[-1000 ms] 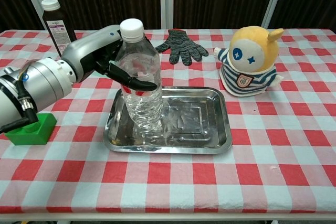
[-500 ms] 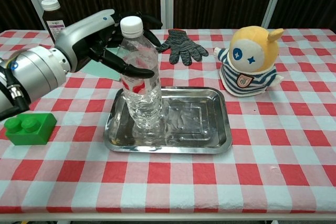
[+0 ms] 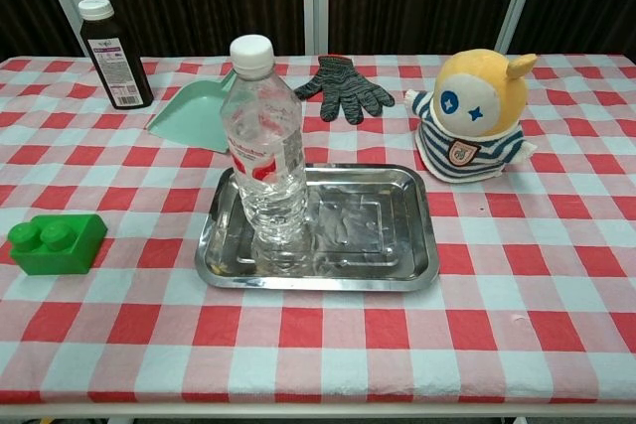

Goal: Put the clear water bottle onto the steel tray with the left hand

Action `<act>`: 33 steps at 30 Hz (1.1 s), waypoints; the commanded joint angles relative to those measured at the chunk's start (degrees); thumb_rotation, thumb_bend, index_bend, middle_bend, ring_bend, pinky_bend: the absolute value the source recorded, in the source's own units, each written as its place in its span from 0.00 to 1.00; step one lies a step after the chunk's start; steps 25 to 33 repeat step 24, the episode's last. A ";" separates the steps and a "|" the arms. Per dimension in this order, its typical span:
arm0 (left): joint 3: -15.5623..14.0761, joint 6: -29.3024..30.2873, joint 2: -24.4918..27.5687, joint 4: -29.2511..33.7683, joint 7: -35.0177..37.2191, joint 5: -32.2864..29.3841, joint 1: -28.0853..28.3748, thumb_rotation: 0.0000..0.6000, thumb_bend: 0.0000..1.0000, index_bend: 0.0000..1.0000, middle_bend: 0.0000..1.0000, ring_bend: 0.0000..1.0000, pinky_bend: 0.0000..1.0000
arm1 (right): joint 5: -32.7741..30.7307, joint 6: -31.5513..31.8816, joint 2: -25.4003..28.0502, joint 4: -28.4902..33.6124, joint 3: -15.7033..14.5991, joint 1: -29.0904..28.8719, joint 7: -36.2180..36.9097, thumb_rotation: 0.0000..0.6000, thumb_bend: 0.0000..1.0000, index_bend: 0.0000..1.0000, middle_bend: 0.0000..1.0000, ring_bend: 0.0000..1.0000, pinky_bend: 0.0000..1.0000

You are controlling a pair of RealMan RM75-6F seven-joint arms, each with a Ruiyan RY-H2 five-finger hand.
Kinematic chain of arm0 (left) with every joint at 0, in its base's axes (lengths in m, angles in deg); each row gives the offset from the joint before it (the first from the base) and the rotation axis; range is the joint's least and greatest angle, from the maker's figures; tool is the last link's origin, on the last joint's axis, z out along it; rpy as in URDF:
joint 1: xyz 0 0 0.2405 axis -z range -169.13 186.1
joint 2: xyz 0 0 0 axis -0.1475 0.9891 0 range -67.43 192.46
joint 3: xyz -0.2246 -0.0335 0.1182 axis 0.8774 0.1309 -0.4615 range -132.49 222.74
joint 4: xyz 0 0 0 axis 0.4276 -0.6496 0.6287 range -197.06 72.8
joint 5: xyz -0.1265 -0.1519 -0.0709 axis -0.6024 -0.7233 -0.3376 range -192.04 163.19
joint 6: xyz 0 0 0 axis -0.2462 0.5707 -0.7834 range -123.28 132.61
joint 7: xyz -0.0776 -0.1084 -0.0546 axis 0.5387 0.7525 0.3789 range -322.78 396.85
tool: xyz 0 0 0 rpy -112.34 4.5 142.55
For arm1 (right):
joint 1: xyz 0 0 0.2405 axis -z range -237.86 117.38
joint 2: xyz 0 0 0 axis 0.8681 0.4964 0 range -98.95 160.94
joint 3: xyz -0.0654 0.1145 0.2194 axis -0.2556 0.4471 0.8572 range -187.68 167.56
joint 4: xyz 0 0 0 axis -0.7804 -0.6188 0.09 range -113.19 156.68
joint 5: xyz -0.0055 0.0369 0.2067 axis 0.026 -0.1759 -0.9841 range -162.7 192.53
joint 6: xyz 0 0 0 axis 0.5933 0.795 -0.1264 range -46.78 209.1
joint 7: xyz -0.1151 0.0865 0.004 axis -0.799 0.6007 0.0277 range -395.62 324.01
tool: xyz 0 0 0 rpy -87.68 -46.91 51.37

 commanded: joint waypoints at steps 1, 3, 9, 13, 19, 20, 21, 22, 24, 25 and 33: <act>4.12 2.09 5.70 2.89 -5.03 -4.79 -0.93 1.00 0.00 0.26 0.40 0.27 0.30 | 0.09 -0.01 -0.01 -0.02 -0.08 0.00 0.04 1.00 0.12 0.00 0.00 0.00 0.00; 4.00 4.01 7.40 0.14 -7.38 -4.18 -1.81 1.00 0.00 0.27 0.40 0.27 0.31 | 0.20 0.01 -0.06 -0.07 -0.14 0.00 0.00 1.00 0.12 0.00 0.00 0.00 0.00; -5.27 12.01 10.14 -18.70 -9.44 10.25 -8.02 1.00 0.19 0.42 0.42 0.28 0.36 | 0.28 0.16 -0.49 -0.26 -0.21 -0.01 -0.96 1.00 0.12 0.00 0.00 0.00 0.00; -11.78 17.98 10.48 -29.30 -10.30 18.06 -12.41 1.00 0.20 0.42 0.42 0.28 0.31 | 0.42 0.17 -0.81 -0.42 -0.28 -0.09 -1.43 1.00 0.12 0.00 0.00 0.00 0.00; -17.36 21.79 11.84 -32.96 -8.60 19.65 -18.69 1.00 0.13 0.41 0.41 0.28 0.28 | 0.45 0.19 -1.07 -0.84 -0.33 -0.09 -1.54 1.00 0.12 0.00 0.00 0.00 0.00; -18.10 22.07 12.08 -32.76 -8.80 19.93 -19.39 1.00 0.13 0.40 0.41 0.28 0.28 | 0.50 0.23 -1.09 -0.84 -0.33 -0.10 -1.57 1.00 0.12 0.00 0.00 0.00 0.00; -18.85 22.53 12.18 -32.35 -8.97 20.26 -20.16 1.00 0.12 0.40 0.41 0.28 0.28 | 0.55 0.22 -1.11 -0.83 -0.36 -0.12 -1.60 1.00 0.12 0.00 0.00 0.00 0.00; -19.32 22.91 12.27 -31.97 -9.13 20.39 -20.77 1.00 0.12 0.40 0.41 0.28 0.28 | 0.55 0.18 -1.12 -0.84 -0.39 -0.12 -1.64 1.00 0.12 0.00 0.00 0.00 0.00; -19.99 23.20 12.45 -30.69 -9.88 20.41 -21.66 1.00 0.11 0.39 0.41 0.28 0.28 | 0.60 0.16 -1.17 -0.88 -0.42 -0.15 -1.69 1.00 0.12 0.00 0.00 0.00 0.00; -19.99 23.20 12.45 -30.69 -9.88 20.41 -21.66 1.00 0.11 0.39 0.41 0.28 0.28 | 0.60 0.16 -1.17 -0.88 -0.42 -0.15 -1.69 1.00 0.12 0.00 0.00 0.00 0.00; -19.99 23.20 12.45 -30.69 -9.88 20.41 -21.66 1.00 0.11 0.39 0.41 0.28 0.28 | 0.60 0.16 -1.17 -0.88 -0.42 -0.15 -1.69 1.00 0.12 0.00 0.00 0.00 0.00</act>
